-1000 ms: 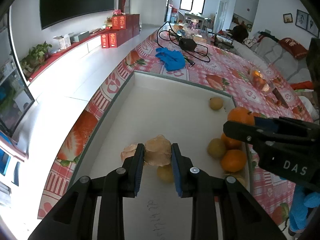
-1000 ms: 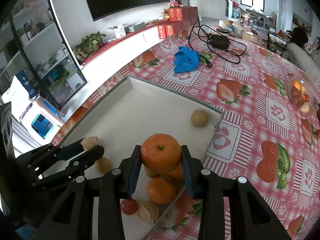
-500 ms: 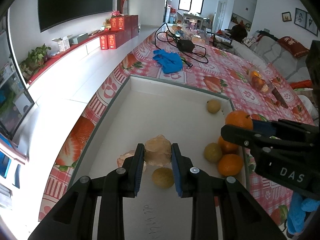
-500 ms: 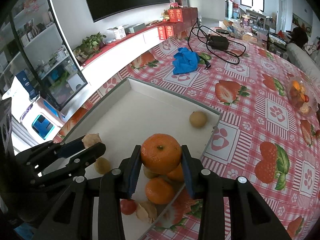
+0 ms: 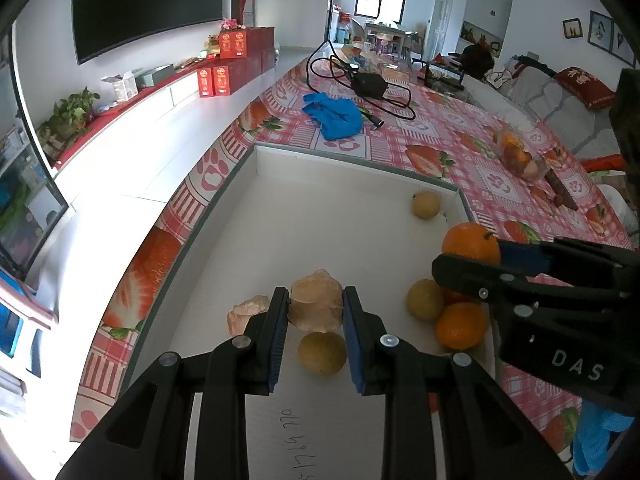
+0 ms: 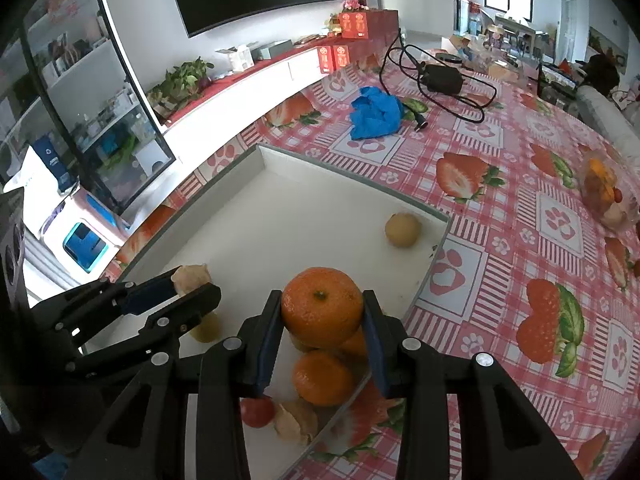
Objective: Organize fruits
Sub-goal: 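Open both tools to drop the brown fruit and orange into the tray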
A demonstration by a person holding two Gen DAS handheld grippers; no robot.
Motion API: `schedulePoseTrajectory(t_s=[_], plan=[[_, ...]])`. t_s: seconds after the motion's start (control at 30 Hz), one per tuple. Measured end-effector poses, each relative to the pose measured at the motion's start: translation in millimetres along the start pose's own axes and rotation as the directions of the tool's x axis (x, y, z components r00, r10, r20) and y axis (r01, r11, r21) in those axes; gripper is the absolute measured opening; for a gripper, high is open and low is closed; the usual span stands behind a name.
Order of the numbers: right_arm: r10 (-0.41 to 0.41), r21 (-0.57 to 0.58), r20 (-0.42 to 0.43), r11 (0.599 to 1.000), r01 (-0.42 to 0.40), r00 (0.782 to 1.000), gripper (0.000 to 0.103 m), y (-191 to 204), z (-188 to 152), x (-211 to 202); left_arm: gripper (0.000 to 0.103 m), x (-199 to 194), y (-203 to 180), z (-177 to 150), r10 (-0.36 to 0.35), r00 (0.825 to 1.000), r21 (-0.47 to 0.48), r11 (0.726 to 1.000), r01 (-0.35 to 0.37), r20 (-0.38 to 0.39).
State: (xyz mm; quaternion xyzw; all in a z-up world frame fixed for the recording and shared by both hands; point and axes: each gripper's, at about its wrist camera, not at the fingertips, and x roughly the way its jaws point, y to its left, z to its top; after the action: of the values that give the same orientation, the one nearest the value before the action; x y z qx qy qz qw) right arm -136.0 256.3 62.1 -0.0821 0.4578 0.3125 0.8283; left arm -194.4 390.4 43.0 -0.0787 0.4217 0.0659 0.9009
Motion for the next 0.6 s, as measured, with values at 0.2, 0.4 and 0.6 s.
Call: schedulePoseTrajectory(t_s=[0.2,0.4,0.6], plan=[[0.012,-0.02,-0.016,1.0,-0.012,1.0,0.04,5,-2,4,0.041,1,0,-3,0.015,1.0,-0.001,1.0,-0.015,0.008],[0.016,-0.002,0.033,1.0,-0.016,0.999,0.09,-1,0,-9,0.082,-7,11,-6,0.038,0.999,-0.06,0.998,-0.035,0.038],[-0.07,0.04,0.144,0.997,0.065,0.987,0.103,-19,-8,-40,0.086,-34,-1,-6,0.059,0.987,-0.043,0.998,-0.054,0.15]])
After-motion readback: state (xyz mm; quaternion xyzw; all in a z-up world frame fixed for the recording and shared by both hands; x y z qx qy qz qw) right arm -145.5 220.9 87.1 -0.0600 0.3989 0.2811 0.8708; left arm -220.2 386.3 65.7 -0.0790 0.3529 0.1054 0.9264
